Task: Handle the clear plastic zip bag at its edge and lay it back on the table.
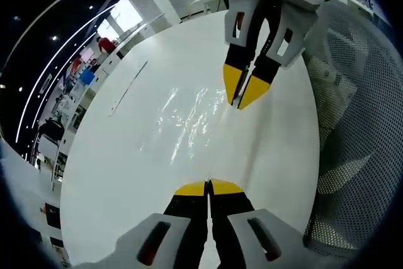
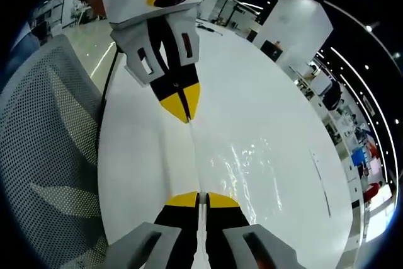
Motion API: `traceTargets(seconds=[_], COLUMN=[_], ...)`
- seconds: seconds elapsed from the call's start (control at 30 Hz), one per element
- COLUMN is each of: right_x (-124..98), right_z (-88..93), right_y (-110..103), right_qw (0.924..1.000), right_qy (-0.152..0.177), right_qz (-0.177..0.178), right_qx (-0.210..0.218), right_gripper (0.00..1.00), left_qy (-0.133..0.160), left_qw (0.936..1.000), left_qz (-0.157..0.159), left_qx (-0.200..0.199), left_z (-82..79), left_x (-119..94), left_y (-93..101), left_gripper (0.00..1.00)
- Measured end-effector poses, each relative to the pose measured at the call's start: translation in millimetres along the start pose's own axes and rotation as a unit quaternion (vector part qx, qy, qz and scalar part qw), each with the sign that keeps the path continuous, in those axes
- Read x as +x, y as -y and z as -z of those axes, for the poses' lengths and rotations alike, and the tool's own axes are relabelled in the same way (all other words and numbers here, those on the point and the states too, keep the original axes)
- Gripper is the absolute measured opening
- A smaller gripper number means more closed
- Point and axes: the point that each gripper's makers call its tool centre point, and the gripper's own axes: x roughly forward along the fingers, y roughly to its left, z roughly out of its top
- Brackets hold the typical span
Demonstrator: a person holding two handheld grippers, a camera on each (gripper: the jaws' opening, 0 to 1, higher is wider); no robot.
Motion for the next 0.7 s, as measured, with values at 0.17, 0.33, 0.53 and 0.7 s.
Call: traceTargets(seconds=[0.17, 0.33, 0.53, 0.7], right_x=[0.7, -1.7, -3.3, -3.9], right_z=[1.4, 1.5, 1.8, 3.9], right_y=[0.6, 0.4, 1.8, 2.2], right_qw=[1.0, 1.0, 1.0, 1.0], right_qy=[-0.001, -0.002, -0.003, -0.005], right_qz=[0.0, 0.0, 0.002, 0.003], right_qx=[-0.001, -0.003, -0.001, 0.001], right_gripper=[0.0, 0.0, 0.0, 0.0], left_qy=[-0.001, -0.001, -0.002, -0.003], left_qw=[1.0, 1.0, 1.0, 1.0], left_qz=[0.001, 0.001, -0.001, -0.002], left_qx=[-0.001, -0.002, -0.005, -0.006], left_z=[0.1, 0.6, 0.7, 1.9], left_x=[-0.8, -1.2, -2.5, -2.3], left_y=[0.3, 0.0, -1.3, -1.8], left_gripper=[0.0, 0.0, 0.0, 0.0])
